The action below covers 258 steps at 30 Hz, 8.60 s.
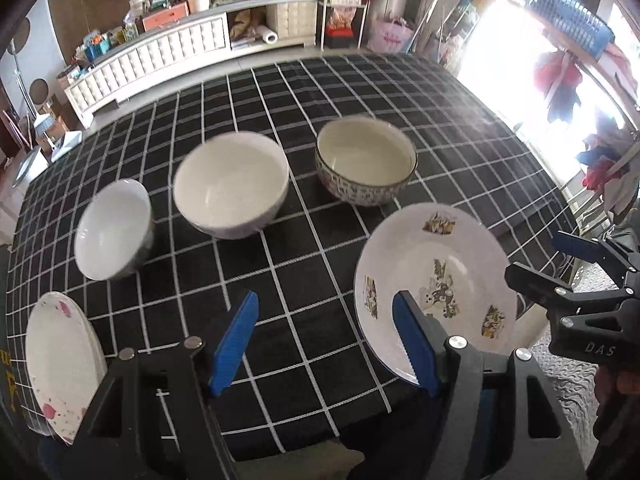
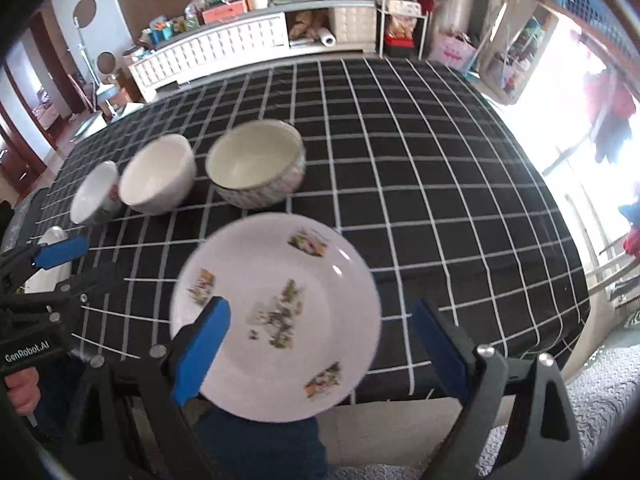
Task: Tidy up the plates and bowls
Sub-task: 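Grasp the rim of the cartoon bear plate with the left gripper, then lift the bear plate and carry it toward the stacked plates, then lower the bear plate onto the pink-petal plate with the left gripper, then open the left gripper to release the bear plate on the stack, then move both grippers to the plain white bowl and grasp its rim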
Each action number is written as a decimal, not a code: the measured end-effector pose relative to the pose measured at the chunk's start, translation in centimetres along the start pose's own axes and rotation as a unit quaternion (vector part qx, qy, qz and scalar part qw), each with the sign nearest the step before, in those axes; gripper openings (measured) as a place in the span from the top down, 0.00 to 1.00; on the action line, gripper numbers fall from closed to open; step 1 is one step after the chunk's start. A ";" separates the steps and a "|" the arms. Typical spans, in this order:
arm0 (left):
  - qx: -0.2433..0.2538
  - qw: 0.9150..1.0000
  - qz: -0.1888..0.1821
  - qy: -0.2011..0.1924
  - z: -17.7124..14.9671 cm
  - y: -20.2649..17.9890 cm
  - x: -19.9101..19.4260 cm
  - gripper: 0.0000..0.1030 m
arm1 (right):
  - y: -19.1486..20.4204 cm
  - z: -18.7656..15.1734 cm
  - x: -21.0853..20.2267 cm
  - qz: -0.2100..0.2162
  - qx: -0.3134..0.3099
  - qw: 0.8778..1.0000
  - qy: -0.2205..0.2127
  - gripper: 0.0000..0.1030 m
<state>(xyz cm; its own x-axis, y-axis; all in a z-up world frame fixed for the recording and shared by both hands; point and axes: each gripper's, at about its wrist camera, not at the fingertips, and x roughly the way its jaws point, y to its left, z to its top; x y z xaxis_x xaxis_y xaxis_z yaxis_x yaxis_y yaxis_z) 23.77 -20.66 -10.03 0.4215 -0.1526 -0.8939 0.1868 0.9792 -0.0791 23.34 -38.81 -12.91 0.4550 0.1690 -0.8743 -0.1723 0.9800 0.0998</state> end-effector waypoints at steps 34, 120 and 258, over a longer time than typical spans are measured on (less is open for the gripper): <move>0.024 0.996 -0.036 0.079 -0.7 -3.0 7.9 0.87 | -3.7 -2.1 6.2 0.005 0.032 0.998 0.057 0.79; -0.240 0.967 0.086 0.010 -15.6 36.5 -8.8 0.88 | 38.9 0.6 7.7 0.093 -0.205 0.970 0.089 0.79; -0.152 0.987 0.013 0.050 3.3 28.9 4.9 0.80 | 26.4 11.8 11.9 0.118 -0.151 0.981 0.025 0.65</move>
<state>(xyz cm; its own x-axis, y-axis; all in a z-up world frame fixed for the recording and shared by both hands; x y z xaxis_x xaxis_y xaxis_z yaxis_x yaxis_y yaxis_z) 34.15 6.45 -15.21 0.3305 -0.1285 -0.9350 -0.1041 0.9797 -0.1714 34.47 -9.68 -15.09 0.3296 0.3738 -0.8669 -0.5221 0.8372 0.1625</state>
